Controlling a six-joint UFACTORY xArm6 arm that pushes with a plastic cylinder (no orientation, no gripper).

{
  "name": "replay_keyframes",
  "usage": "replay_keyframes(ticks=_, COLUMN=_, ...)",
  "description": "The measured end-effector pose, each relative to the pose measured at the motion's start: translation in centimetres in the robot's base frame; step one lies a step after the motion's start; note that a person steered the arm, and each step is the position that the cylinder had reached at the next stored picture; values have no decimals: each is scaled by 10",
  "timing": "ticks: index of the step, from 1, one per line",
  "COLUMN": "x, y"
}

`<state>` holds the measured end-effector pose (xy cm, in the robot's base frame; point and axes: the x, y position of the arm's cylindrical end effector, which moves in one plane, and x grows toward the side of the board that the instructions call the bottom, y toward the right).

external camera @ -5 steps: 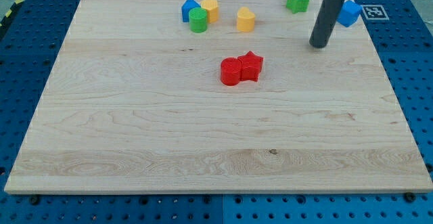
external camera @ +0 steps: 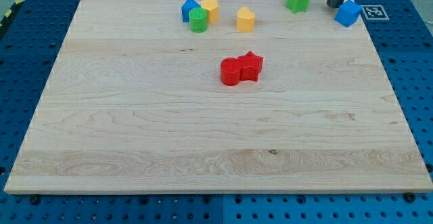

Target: Move the blue cube down

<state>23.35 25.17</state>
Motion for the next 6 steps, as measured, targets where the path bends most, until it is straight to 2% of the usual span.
replay_keyframes(ticks=2, x=46, y=21)
replay_keyframes(ticks=4, x=10, y=10)
replay_keyframes(ticks=5, x=13, y=51)
replay_keyframes(ticks=6, x=40, y=69)
